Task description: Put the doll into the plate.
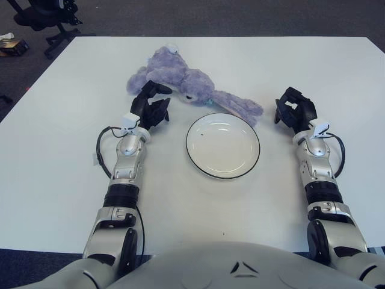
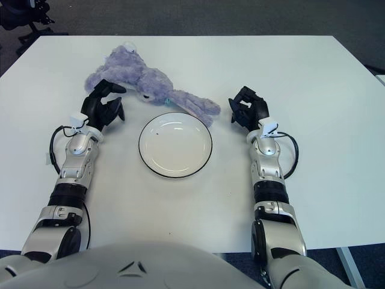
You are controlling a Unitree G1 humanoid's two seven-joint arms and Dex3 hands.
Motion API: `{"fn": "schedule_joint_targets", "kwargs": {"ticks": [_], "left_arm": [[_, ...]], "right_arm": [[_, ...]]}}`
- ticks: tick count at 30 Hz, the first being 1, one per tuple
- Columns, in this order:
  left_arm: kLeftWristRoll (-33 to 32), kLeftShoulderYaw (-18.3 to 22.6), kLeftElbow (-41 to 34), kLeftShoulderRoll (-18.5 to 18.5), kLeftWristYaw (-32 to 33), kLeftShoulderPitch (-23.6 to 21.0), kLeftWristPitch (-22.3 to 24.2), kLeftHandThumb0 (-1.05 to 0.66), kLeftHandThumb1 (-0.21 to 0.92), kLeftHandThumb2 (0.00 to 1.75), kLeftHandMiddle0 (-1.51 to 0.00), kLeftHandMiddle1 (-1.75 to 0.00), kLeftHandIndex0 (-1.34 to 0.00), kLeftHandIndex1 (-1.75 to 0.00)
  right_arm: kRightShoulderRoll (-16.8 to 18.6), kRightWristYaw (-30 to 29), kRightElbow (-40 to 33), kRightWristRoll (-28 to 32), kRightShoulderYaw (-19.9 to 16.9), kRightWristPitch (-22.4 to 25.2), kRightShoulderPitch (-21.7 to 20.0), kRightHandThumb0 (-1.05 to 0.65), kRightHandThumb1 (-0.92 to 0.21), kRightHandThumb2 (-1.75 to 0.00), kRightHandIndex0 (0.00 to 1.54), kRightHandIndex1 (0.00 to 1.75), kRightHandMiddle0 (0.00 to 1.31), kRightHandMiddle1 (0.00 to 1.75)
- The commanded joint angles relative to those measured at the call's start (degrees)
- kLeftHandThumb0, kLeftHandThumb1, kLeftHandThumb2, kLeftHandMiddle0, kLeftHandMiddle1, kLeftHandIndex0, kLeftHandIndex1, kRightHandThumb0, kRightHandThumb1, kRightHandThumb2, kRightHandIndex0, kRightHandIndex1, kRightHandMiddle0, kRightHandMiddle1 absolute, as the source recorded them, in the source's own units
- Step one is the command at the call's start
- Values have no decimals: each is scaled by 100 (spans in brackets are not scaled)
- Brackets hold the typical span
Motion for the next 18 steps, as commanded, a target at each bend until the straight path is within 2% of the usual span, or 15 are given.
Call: {"fn": "schedule_joint_targets", "kwargs": {"ticks": [1,11,18], "left_arm": [[-17,17,228,-108,25,247,-126,-36,92,27,-108,-175,-47,-146],[-7,70,329,-158,95,223,-348,-36,92,27,-108,-175,-48,-146],[59,314,797,-294,432,63,-1450,-36,92,26,-107,-175,-48,-146]], "right_arm": [[-19,-4,8,13,-25,25,42,-31,-92,-33,101,175,68,175],[-20,-8,0,9,-23,39,44,-31,-92,-33,101,175,68,175],[-30,17,64,12,-20,35,21,-31,-92,-32,101,175,68,175]]}}
